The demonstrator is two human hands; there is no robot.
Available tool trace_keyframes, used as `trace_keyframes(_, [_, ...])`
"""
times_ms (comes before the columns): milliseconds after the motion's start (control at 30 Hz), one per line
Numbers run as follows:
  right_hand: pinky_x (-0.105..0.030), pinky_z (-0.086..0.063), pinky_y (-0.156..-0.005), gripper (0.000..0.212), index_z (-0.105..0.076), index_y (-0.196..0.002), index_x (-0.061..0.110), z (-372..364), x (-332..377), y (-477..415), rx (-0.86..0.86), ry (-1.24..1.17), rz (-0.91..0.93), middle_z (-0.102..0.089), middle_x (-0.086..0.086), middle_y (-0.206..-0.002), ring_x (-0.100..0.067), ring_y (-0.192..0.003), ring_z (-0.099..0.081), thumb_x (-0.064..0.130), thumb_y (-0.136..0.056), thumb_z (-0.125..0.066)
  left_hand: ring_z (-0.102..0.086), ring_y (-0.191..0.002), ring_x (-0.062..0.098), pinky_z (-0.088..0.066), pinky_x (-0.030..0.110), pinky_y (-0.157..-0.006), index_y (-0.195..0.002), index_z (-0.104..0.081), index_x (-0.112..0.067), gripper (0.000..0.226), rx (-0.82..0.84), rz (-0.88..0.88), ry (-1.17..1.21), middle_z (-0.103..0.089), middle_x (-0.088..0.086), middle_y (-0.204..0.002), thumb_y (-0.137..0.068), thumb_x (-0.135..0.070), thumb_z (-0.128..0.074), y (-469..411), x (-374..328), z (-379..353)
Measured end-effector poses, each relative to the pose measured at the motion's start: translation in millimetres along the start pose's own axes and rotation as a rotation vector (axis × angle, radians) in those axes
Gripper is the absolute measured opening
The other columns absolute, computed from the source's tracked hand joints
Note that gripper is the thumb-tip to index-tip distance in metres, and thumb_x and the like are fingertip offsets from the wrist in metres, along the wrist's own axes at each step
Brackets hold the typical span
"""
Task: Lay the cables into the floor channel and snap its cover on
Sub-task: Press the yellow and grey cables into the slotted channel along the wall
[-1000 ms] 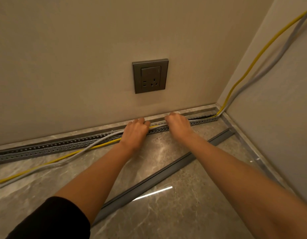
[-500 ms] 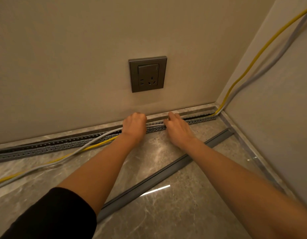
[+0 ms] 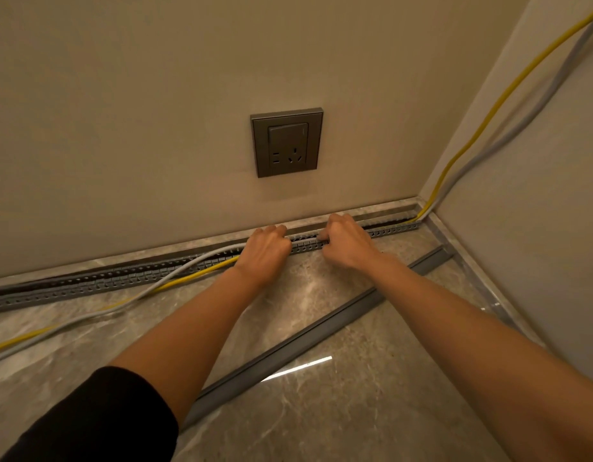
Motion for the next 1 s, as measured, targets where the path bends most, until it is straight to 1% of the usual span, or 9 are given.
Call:
trace_keyframes(67, [-0.038, -0.043, -0.096, 0.032, -0.068, -0.117, 0.007, 0, 1, -2, 0.031, 0.022, -0.005, -0.052, -0.013, -0.128, -0.029, -0.123, -0.043, 0.012, -0.091, -0.050, -0.049, -0.117, 0.033, -0.039, 0.040, -0.092, -0.114, -0.060, 0.001, 0.027, 0.009, 0.030, 0.037, -0.054, 0.015, -0.123, -0.094, -0.005, -0.042, -3, 3, 0])
trace_keyframes(167, [-0.039, -0.044, -0.095, 0.031, -0.069, -0.113, 0.005, 3, 3, -5, 0.079, 0.026, -0.032, -0.052, -0.015, -0.128, -0.031, -0.122, -0.044, 0.015, -0.091, -0.049, -0.049, -0.117, 0.033, -0.039, 0.040, -0.092, -0.112, -0.063, -0.001, 0.026, 0.011, 0.057, 0.141, -0.055, 0.016, -0.122, -0.093, -0.003, -0.046, -4, 8, -3])
trace_keyframes(367, [-0.042, -0.042, -0.098, 0.035, -0.060, -0.119, -0.003, 6, 18, 0, 0.173, 0.100, -0.033, -0.046, -0.017, -0.135, -0.034, -0.123, -0.045, 0.018, -0.092, -0.049, -0.050, -0.117, 0.033, -0.042, 0.039, -0.091, -0.121, -0.062, -0.007, 0.032, 0.002, 0.024, 0.307, -0.054, 0.017, -0.123, -0.093, -0.004, -0.047, 4, 15, -8])
trace_keyframes(467, [-0.042, -0.043, -0.098, 0.033, -0.059, -0.119, -0.001, 8, 28, 7, 0.113, 0.159, -0.024, -0.054, -0.018, -0.129, -0.035, -0.119, -0.053, 0.016, -0.092, -0.051, -0.053, -0.114, 0.035, -0.042, 0.038, -0.092, -0.124, -0.058, -0.005, 0.036, -0.052, 0.053, 0.465, -0.056, 0.020, -0.122, -0.090, 0.002, -0.047, 15, 24, -7])
trace_keyframes(567, [-0.040, -0.046, -0.095, 0.028, -0.060, -0.117, -0.002, 4, 45, 10, 0.002, 0.165, 0.027, -0.058, -0.020, -0.123, -0.035, -0.114, -0.056, 0.006, -0.092, -0.049, -0.053, -0.115, 0.038, -0.043, 0.043, -0.096, -0.126, -0.052, -0.003, 0.035, -0.069, 0.205, 0.421, -0.052, 0.019, -0.129, -0.091, -0.002, -0.050, 29, 47, -11])
trace_keyframes(667, [-0.040, -0.045, -0.094, 0.030, -0.059, -0.121, 0.000, -4, 66, 7, -0.037, 0.119, 0.107, -0.053, -0.019, -0.126, -0.036, -0.116, -0.053, 0.002, -0.093, -0.048, -0.054, -0.113, 0.037, -0.044, 0.043, -0.094, -0.121, -0.054, -0.003, 0.032, 0.007, 0.285, 0.311, -0.052, 0.017, -0.127, -0.092, -0.016, -0.056, 42, 68, -15])
trace_keyframes(733, [-0.040, -0.045, -0.094, 0.033, -0.059, -0.124, 0.004, -9, 81, 3, -0.027, 0.089, 0.160, -0.054, -0.017, -0.127, -0.035, -0.116, -0.054, 0.002, -0.093, -0.047, -0.054, -0.114, 0.036, -0.045, 0.043, -0.093, -0.120, -0.055, -0.004, 0.034, 0.034, 0.274, 0.270, -0.052, 0.017, -0.126, -0.091, -0.021, -0.057, 49, 75, -17])
trace_keyframes(833, [-0.040, -0.046, -0.094, 0.032, -0.060, -0.123, 0.008, -15, 96, -2, 0.002, 0.080, 0.194, -0.057, -0.016, -0.125, -0.034, -0.117, -0.055, 0.005, -0.094, -0.048, -0.055, -0.114, 0.036, -0.045, 0.042, -0.091, -0.121, -0.055, -0.007, 0.032, 0.012, 0.252, 0.254, -0.056, 0.016, -0.124, -0.093, -0.021, -0.052, 55, 80, -21])
trace_keyframes(1000, [-0.040, -0.048, -0.091, 0.029, -0.065, -0.118, 0.010, -18, 96, -5, -0.020, 0.108, 0.151, -0.061, -0.015, -0.121, -0.034, -0.112, -0.058, 0.007, -0.095, -0.047, -0.057, -0.111, 0.039, -0.046, 0.045, -0.085, -0.120, -0.048, -0.004, 0.027, -0.028, 0.173, 0.169, -0.061, 0.020, -0.120, -0.094, -0.006, -0.041, 54, 80, -18])
Point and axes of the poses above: each hand's wrist, its own y-axis away from the middle knuckle, its own z-axis out of the back of the hand, x = y × z, the point moved 4 cm from there along -y, towards the middle knuckle
